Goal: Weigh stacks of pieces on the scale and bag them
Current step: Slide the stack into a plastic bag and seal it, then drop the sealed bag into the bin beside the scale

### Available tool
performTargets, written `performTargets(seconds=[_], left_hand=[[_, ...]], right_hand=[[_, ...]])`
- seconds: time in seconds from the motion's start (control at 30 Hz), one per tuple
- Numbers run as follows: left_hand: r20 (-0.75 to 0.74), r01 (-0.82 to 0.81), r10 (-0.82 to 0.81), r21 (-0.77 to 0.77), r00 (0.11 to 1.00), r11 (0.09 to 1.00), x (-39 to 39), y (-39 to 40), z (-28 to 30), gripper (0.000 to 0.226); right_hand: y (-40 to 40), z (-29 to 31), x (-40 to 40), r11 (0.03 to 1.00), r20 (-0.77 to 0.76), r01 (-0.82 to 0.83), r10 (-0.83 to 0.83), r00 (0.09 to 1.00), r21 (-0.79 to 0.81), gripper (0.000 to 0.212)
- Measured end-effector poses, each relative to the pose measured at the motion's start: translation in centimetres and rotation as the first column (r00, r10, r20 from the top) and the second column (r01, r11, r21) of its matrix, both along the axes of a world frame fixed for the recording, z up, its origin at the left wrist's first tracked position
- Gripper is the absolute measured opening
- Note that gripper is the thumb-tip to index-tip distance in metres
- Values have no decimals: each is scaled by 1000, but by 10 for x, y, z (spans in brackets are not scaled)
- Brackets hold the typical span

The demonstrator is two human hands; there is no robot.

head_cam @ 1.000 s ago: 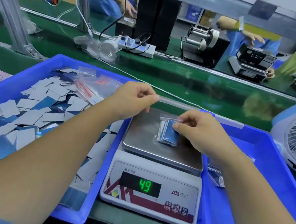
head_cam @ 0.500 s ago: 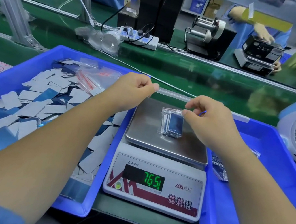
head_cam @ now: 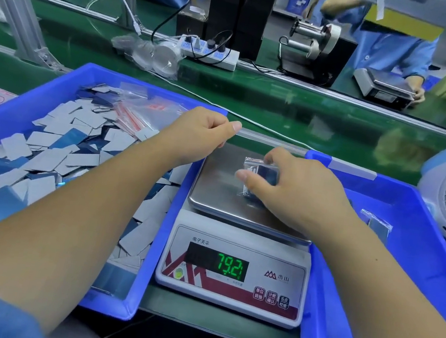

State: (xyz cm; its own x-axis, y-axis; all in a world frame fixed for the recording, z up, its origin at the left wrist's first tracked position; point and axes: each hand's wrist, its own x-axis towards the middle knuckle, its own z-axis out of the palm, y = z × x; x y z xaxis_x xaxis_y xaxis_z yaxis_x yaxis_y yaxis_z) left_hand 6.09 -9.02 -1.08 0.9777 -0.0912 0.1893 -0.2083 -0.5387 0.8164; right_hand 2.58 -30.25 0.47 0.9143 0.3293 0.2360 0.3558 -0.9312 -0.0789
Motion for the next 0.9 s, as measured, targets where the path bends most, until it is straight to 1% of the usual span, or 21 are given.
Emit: performTargets(seconds=[0.07,0.13,0.23,0.3,0.33,0.4,0.47,0.57,0.6,0.63,0.67,0.7,0.77,0.83,0.9], left_hand=[[15,17,-17,3,1000,1000,-1,-4,1,48],[39,39,-40,32,998,999,-3,-10,3,48],[100,57,-66,87,993,995,-5,-18,12,48],[191,25,-53,145,980,989,-6,-23,23,49],[244,2,-36,139,969,990,-6,-26,30,50],[314,-6,-16,68,949,998,-7,-31,43,49],[330,31,-56,80,942,996,-9,-39,51,48],[302,101,-146,158,942,982,-16,-50,46,50],[292,114,-159,167,943,979,-17,-53,41,50],[281,119,-165,173,945,978,-17,-54,36,51],[268,120,-167,184,949,976,-17,-53,31,51],[258,116,-167,202,952,972,-16,-52,27,50],[240,110,-163,221,957,969,-14,-48,21,48],[239,95,-144,205,960,974,-12,-43,19,46],[251,73,-116,172,961,982,-13,-39,21,46]], right_hand=[[5,-1,-2,995,36,-32,35,999,-95,79],[9,1,-3,990,48,-44,50,998,-132,68],[13,7,-5,994,22,-48,50,998,-99,42],[11,11,-8,993,0,-71,71,997,-91,33],[8,13,-9,993,-5,-79,79,997,-91,32],[-3,18,-9,995,-8,-72,71,997,-73,29],[-26,27,-5,999,-11,-5,5,1000,-37,28],[-77,38,3,977,-34,209,-208,978,38,28],[-94,38,3,957,-75,288,-285,956,30,26],[-108,36,4,939,-135,344,-343,930,-19,23],[-118,32,5,926,-208,364,-377,903,-99,23],[-125,26,6,917,-286,359,-397,872,-176,27],[-130,14,11,904,-384,353,-423,821,-242,36],[-131,9,17,897,-393,381,-440,807,-222,32],[-127,13,20,892,-338,406,-451,826,-196,25]])
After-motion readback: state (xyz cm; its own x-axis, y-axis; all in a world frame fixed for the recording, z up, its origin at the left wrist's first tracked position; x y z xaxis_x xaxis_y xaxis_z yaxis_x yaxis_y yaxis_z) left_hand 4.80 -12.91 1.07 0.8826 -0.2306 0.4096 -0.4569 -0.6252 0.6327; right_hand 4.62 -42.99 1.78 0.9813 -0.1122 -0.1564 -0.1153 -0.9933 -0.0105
